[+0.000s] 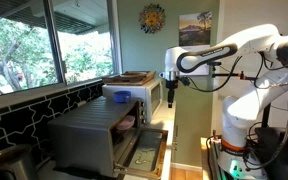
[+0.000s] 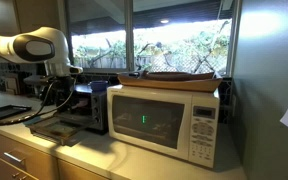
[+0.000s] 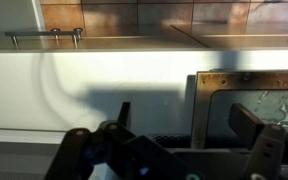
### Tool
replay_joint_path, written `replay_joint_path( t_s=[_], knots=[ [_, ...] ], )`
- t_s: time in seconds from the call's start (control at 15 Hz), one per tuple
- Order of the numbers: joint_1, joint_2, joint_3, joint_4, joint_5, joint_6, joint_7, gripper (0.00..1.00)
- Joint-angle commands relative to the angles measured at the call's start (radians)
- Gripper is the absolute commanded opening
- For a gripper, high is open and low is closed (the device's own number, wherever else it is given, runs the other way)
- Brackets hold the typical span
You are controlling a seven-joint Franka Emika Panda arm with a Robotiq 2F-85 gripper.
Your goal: Remove the purple bowl from the oven and pour the liquid from the bowl into the blue mug then set the bowl on top of the oven
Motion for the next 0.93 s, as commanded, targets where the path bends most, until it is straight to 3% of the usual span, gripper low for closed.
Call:
replay_joint_path(
  t_s=[0.0, 0.33, 0.4, 0.67, 0.87],
  knots=[
    [0.003, 0.001, -0.002, 0.002, -0.001, -0.003, 0.002, 1.0],
    [0.003, 0.001, -0.002, 0.002, -0.001, -0.003, 0.002, 1.0],
    [-0.011, 0.008, 0.024, 0.001, -0.002, 0.003, 0.061, 1.0],
    [0.023, 0.062, 0.064, 0.014, 0.168, 0.018, 0.262, 1.0],
    [0.033, 0.101, 0.102, 0.01, 0.301, 0.097, 0.374, 1.0]
  ],
)
